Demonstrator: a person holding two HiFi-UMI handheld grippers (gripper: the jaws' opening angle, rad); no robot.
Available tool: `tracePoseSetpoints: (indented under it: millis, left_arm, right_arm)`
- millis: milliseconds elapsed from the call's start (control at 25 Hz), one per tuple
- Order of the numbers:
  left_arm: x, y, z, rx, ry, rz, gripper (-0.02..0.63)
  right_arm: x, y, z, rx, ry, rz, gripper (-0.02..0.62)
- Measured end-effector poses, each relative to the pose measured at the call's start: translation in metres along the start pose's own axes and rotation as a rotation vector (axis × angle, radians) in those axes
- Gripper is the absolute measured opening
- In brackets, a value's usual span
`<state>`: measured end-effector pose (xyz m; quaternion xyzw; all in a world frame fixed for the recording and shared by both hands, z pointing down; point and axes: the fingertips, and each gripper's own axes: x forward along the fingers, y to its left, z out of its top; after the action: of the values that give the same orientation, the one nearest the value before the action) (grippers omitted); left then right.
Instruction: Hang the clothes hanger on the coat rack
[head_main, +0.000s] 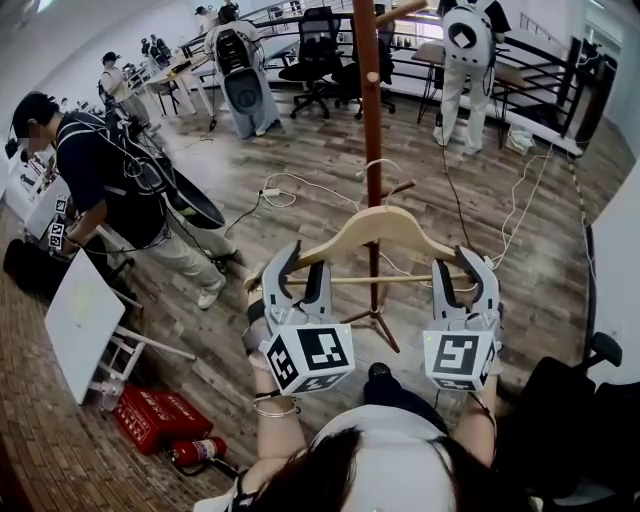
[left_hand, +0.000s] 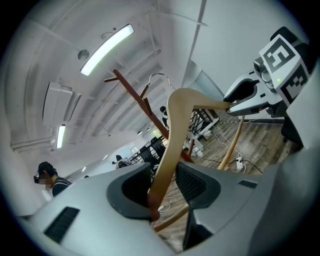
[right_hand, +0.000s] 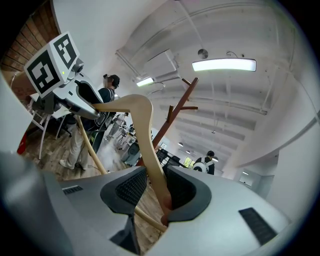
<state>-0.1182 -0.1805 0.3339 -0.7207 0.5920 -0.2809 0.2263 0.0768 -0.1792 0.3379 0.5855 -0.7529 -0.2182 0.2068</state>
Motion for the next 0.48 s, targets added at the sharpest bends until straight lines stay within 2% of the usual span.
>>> tracePoseSetpoints:
  millis: [480]
  left_arm:
    - [0.038, 0.008, 0.004, -0.002, -0.006, -0.002, 0.161]
  right_arm:
    - [0.036, -0.012, -0.001, -0.001, -0.004, -0.008, 0.143]
